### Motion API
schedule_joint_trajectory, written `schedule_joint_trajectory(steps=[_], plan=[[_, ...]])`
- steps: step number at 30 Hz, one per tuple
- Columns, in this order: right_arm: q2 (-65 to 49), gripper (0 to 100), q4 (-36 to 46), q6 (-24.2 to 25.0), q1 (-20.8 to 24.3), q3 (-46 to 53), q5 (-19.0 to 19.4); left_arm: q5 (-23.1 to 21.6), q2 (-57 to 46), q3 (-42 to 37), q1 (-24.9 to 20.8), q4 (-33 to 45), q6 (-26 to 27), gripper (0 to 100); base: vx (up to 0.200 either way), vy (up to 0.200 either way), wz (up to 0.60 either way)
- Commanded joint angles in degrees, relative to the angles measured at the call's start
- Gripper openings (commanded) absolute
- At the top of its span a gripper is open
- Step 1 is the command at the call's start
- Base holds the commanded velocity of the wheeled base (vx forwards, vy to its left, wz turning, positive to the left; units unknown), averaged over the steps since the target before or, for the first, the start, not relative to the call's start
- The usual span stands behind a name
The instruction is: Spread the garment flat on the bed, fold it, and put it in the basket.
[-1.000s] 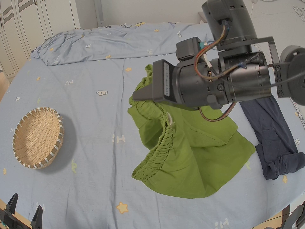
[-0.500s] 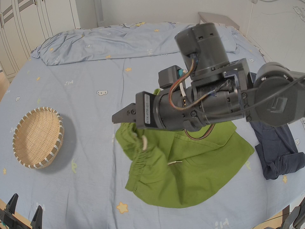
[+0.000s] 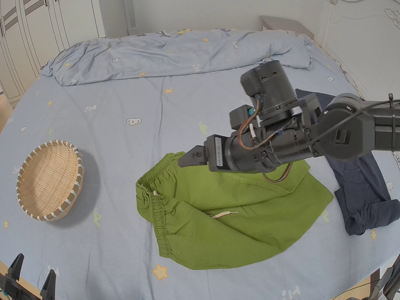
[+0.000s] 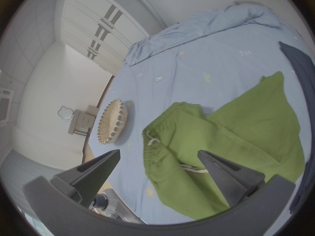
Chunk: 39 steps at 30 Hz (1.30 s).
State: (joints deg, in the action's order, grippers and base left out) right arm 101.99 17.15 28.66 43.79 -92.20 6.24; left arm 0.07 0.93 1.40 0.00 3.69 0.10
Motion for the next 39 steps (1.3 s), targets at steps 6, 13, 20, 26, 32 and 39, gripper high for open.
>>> schedule_joint_trajectory(steps=[6, 13, 20, 26, 32, 39], plan=[[-10.32, 100, -0.28, -0.54, -10.04, 12.39, 0.44, -0.16, -0.93, -0.08, -0.09, -0.18, 1.22, 100, 0.000, 0.000, 0.00], [-15.85, 100, -3.09, -4.31, -18.39, 25.40, 1.84, -0.95, 1.18, 8.35, -0.79, -9.23, -3.96, 100, 0.000, 0.000, 0.00], [-17.17, 100, -13.72, -3.70, -21.64, 31.47, 4.04, -15.28, 23.77, 21.71, -7.73, -1.94, -13.02, 100, 0.000, 0.000, 0.00], [-18.49, 100, -18.91, -3.61, -22.43, 36.74, 3.95, -24.77, 50.31, 24.26, -11.25, -2.46, -18.47, 100, 0.000, 0.000, 0.00], [-18.58, 100, -20.40, -3.70, -24.10, 38.50, 3.78, -31.36, 71.67, 29.62, -11.34, -3.87, -18.47, 100, 0.000, 0.000, 0.00], [-19.81, 100, -20.67, -3.87, -25.33, 41.22, 4.39, -42.00, 86.61, 29.54, -11.78, -15.30, -18.29, 100, 0.000, 0.000, 0.00]])
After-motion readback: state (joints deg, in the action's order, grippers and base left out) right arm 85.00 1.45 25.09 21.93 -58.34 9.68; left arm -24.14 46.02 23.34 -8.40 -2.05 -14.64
